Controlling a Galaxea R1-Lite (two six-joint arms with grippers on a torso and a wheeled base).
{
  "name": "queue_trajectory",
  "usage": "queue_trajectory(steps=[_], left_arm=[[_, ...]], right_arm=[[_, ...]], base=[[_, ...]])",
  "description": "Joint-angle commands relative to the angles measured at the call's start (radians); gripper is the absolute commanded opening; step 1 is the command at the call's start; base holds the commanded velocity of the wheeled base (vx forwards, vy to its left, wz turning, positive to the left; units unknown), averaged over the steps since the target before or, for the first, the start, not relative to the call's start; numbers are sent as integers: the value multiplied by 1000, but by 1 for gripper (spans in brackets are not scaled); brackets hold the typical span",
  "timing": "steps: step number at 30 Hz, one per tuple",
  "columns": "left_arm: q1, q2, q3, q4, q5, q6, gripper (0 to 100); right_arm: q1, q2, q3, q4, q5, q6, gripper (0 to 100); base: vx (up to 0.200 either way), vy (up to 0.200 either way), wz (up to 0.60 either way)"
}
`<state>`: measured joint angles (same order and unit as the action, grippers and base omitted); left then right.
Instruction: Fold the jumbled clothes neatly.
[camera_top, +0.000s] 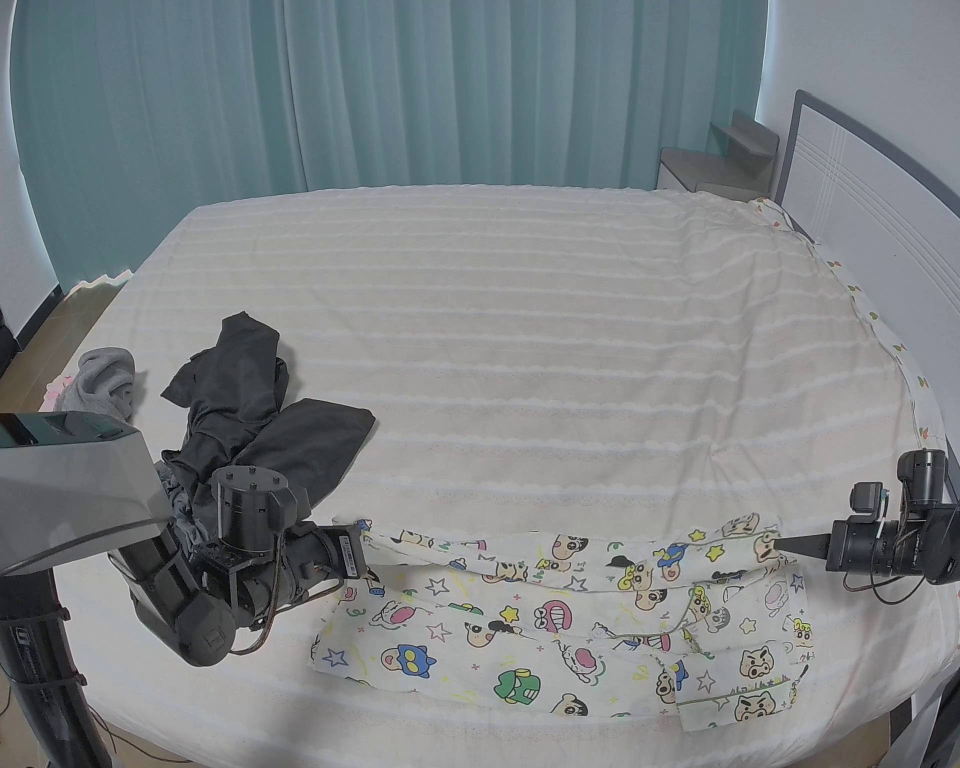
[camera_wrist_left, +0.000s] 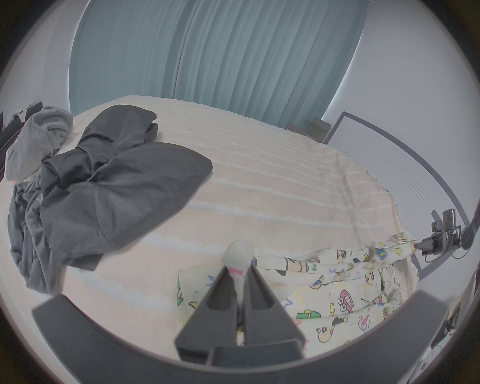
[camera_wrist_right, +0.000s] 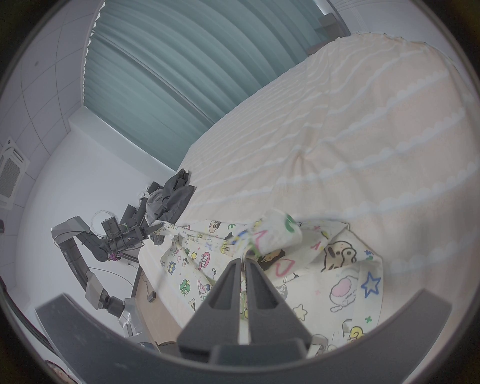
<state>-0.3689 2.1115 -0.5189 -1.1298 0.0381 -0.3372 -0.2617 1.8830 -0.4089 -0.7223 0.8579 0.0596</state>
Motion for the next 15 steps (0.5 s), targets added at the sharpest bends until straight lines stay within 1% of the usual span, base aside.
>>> queue_trajectory(steps=[1,4,10,15], left_arm=[[-11,4,50,-22,0,0,0],[-11,10,69,-44,0,-2,0],[-13,13,91,-76,-1,-2,0],[-13,15,114,-79,-1,-2,0]], right_arm=[[-21,-13,33,1,16,-12,0],[-25,-24,56,3,23,-26,0],[-27,-13,67,3,21,-27,0],[-50,5,68,3,12,-23,0]], base=[[0,0,0],[0,0,0],[0,0,0],[0,0,0]])
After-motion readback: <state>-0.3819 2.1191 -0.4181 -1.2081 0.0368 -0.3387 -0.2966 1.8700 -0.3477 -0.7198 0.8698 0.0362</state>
